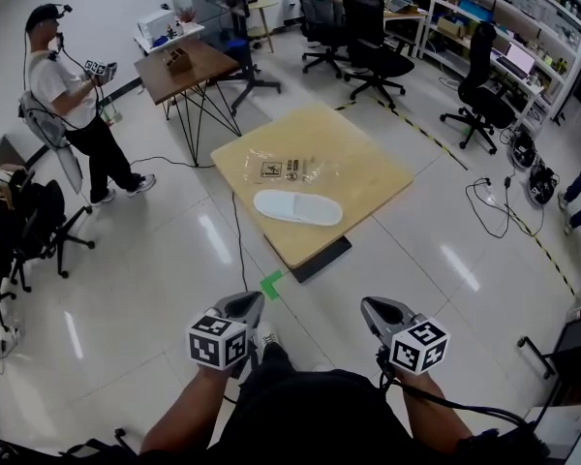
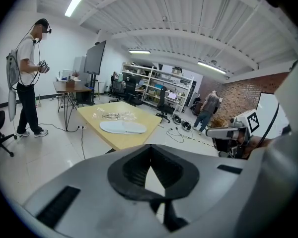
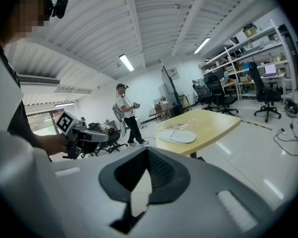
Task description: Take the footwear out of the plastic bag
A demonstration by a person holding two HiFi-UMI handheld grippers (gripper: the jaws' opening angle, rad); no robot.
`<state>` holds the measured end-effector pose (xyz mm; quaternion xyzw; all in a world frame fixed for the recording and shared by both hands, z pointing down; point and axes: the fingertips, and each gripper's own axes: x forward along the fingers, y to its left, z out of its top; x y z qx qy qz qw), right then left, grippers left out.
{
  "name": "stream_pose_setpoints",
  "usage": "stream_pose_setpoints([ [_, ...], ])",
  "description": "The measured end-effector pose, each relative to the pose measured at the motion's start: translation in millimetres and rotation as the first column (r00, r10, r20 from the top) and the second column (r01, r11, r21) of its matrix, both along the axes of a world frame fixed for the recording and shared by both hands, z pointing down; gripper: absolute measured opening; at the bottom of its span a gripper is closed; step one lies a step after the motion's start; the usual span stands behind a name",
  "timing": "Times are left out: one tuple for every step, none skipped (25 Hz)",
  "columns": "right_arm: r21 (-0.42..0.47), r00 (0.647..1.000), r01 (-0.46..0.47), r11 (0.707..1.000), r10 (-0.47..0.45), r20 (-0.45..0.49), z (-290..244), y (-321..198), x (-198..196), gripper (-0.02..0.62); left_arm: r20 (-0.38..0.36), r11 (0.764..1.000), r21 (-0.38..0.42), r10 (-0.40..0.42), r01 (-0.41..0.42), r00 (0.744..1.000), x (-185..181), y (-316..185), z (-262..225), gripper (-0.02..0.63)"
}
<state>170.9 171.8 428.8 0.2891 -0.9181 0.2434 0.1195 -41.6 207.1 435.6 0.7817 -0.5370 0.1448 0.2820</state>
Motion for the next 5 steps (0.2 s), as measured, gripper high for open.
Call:
stream_pose_setpoints([
  [-0.003, 1.0, -0.003, 1.0, 0.003, -0.001, 0.8, 0.6, 1.3, 0.0, -0.001, 1.0, 0.0, 0.0, 0.0, 1.0, 0.0, 0.0, 0.2, 0.006],
  [-0.004, 1.0, -0.006, 1.0, 0.006, -0.001, 1.2, 0.8, 2.4, 0.0, -0.001, 1.0, 0.0, 0.0, 0.0, 1.0, 0.1, -0.2, 0.3, 0.006],
  [-0.005, 1.0, -0.008, 1.0, 0.008, -0.001, 1.3, 0.8, 3.2, 0.0, -0.001, 1.0, -0.001, 0.0, 0.0, 1.0, 0.2, -0.6, 0.4, 0.006],
  [-0.005, 1.0, -0.01, 1.0, 0.01, 0.0, 1.2, 0.7, 3.7, 0.0, -0.002, 1.0, -0.001, 0.001, -0.001, 1.0, 0.3, -1.0, 0.5, 0.006],
  [-0.005, 1.0, -0.011, 1.0, 0.011, 0.0, 1.1, 0.5, 4.1, 0.0, -0.002, 1.0, -0.002, 0.001, -0.001, 1.0, 0.4, -1.5, 0.7, 0.006],
])
